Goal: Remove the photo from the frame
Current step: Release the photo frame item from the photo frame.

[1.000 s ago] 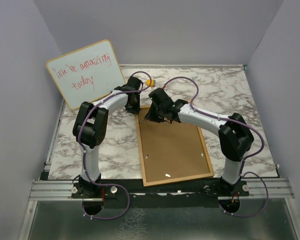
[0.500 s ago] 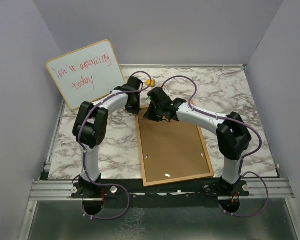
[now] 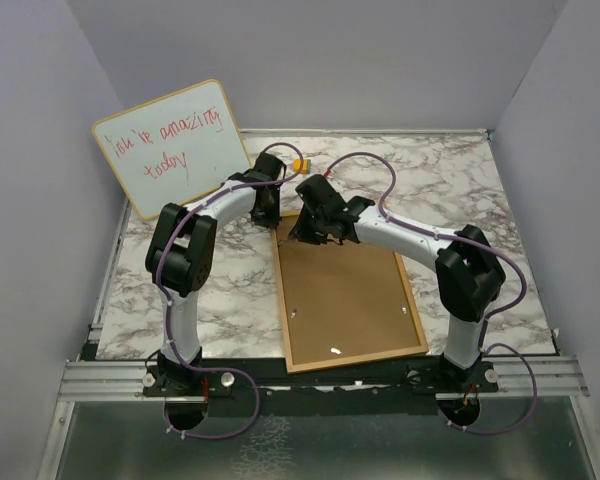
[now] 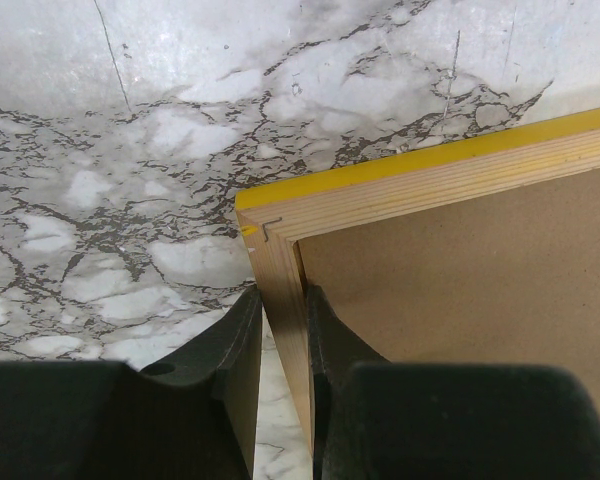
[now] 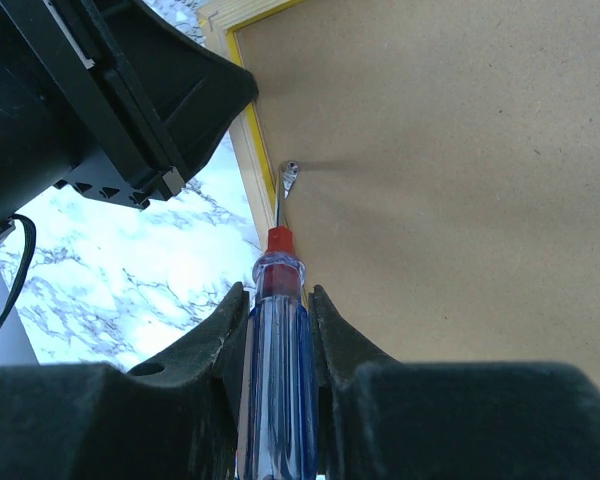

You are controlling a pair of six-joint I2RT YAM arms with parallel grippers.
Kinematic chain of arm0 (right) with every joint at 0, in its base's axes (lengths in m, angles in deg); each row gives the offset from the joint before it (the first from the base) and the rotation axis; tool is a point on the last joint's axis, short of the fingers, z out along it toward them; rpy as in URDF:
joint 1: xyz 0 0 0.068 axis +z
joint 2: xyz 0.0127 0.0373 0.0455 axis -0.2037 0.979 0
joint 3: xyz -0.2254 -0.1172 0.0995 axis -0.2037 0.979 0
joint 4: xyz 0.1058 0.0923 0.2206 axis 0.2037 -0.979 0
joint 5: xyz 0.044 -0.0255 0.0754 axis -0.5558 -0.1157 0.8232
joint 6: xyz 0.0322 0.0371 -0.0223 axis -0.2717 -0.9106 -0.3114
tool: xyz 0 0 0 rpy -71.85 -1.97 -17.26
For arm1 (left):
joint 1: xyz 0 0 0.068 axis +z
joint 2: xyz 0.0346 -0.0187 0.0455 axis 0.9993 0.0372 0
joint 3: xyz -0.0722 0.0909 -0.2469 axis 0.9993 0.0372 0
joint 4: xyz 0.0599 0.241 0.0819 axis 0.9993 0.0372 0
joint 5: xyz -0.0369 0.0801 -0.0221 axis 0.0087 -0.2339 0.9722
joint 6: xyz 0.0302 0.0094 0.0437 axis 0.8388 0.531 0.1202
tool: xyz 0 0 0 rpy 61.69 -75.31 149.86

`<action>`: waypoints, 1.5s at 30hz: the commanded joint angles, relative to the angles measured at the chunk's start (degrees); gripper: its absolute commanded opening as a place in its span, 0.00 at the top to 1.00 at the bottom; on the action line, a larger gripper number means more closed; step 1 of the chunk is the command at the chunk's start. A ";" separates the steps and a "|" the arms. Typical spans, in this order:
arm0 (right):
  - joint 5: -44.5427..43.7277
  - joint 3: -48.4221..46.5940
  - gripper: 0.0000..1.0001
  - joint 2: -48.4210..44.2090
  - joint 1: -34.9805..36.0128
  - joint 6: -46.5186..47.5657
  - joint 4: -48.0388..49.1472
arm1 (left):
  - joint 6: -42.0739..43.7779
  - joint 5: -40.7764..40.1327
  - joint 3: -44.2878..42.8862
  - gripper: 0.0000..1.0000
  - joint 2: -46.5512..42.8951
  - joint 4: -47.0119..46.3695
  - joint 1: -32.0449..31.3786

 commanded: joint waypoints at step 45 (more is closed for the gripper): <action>1.63 1.57 0.99 -2.46 0.92 4.37 -2.11 | 2.12 1.26 -0.79 1.00 1.34 2.07 0.33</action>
